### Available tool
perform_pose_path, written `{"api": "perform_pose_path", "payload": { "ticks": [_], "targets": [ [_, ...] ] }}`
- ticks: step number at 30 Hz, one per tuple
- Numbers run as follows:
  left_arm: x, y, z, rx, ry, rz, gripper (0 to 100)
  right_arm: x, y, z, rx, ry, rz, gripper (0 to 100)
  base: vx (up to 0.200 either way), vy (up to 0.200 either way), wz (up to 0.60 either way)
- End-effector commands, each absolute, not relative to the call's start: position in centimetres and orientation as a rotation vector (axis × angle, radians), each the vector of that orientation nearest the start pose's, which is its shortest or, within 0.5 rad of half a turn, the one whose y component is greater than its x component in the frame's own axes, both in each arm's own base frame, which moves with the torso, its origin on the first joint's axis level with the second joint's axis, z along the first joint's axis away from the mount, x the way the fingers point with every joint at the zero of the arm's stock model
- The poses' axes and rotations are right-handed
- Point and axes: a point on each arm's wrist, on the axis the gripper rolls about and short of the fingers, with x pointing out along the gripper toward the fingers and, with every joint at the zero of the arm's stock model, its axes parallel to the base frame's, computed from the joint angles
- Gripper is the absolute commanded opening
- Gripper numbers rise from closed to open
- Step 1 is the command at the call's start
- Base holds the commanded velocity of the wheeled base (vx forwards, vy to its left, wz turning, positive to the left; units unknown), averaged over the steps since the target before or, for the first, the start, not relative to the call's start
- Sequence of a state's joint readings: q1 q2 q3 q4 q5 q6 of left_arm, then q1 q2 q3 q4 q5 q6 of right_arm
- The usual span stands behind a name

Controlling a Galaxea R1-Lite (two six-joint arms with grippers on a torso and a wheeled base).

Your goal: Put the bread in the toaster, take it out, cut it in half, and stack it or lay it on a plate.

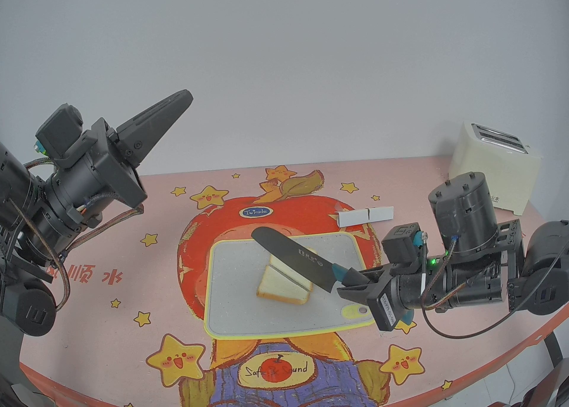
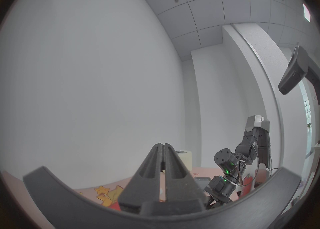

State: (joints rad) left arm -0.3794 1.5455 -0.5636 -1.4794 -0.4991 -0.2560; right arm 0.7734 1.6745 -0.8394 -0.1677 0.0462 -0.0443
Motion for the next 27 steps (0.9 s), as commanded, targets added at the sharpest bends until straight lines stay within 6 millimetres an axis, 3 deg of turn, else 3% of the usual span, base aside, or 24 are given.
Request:
{"api": "perform_pose_path", "payload": {
  "ticks": [1,11,15,27],
  "targets": [
    [21.7,-9.6,24.8,-0.207,-0.414,-0.910,0,20.5,19.9,16.2,-0.271,0.592,0.801,0,0.000,0.000,0.00],
    [21.5,-9.6,25.0,-0.214,-0.414,-0.919,0,20.1,18.8,18.1,-0.232,0.532,0.789,0,0.000,0.000,0.00],
    [21.6,-9.6,24.8,-0.215,-0.410,-0.917,0,19.3,18.5,19.2,-0.135,0.531,0.783,0,0.000,0.000,0.00],
    [21.6,-9.6,24.8,-0.216,-0.407,-0.916,0,19.4,17.8,18.9,-0.120,0.469,0.642,0,0.000,0.000,0.00]
  ]
}}
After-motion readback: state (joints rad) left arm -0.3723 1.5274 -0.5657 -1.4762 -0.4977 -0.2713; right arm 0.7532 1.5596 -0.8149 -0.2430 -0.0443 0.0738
